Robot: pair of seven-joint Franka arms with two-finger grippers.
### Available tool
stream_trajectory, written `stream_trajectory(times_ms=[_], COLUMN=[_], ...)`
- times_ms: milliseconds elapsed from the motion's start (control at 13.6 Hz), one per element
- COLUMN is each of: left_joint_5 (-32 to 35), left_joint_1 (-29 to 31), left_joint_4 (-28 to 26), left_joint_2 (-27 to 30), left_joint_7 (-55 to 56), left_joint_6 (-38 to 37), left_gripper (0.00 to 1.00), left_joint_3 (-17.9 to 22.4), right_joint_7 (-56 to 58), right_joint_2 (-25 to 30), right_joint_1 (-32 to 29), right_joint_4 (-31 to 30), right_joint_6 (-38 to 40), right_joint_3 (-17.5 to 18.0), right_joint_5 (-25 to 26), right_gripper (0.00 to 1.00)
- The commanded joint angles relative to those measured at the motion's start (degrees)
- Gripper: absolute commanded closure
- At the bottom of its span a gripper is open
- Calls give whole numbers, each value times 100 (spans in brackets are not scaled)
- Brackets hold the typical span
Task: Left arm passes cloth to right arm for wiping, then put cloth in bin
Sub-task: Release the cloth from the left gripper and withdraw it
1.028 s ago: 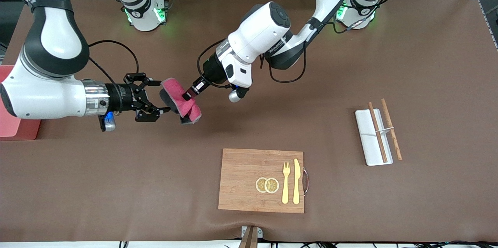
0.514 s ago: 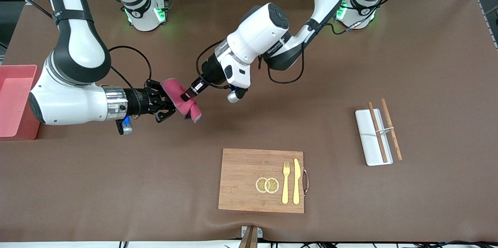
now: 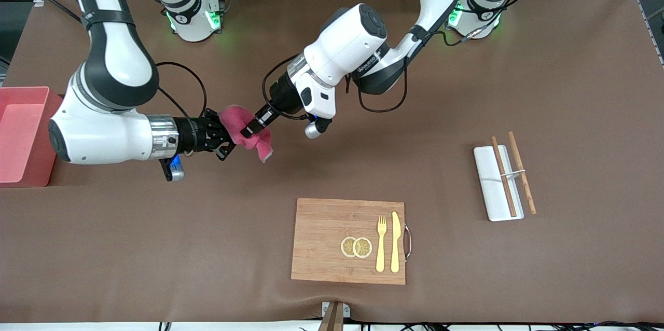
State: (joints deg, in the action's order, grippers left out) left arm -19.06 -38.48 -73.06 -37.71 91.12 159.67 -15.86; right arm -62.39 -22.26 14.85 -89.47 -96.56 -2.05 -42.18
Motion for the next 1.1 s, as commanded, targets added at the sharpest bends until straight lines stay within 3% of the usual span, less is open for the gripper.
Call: stream_trajectory(times_ms=[0, 220, 440, 661, 881, 1028], left_joint_5=[350, 692, 1088, 1159, 1159, 1159], left_joint_1=[111, 594, 1007, 1535, 2176, 2563], left_joint_4=[20, 20, -33, -33, -59, -77], left_joint_2=[350, 720, 1124, 1432, 1713, 1836], left_joint_7=[99, 55, -155, -1136, -2568, -3413], left_joint_6=[-722, -1507, -2332, -3307, -4388, -5022], left_gripper=[0, 0, 0, 0, 0, 0], left_joint_3=[100, 92, 92, 92, 92, 83], right_joint_7=[445, 1103, 1886, 2736, 4020, 4575], right_joint_2=[-147, -454, -1068, -1465, -1650, -1685], right_joint_1=[80, 97, 79, -60, -727, -1183], right_joint_4=[44, 26, -18, -53, -36, -18], right_joint_6=[-204, -634, -1327, -1795, -2015, -2242], right_joint_3=[-32, -32, -41, -67, -67, -67], right_joint_5=[394, 930, 1019, 1351, 2307, 3421], right_gripper=[100, 100, 100, 100, 100, 100])
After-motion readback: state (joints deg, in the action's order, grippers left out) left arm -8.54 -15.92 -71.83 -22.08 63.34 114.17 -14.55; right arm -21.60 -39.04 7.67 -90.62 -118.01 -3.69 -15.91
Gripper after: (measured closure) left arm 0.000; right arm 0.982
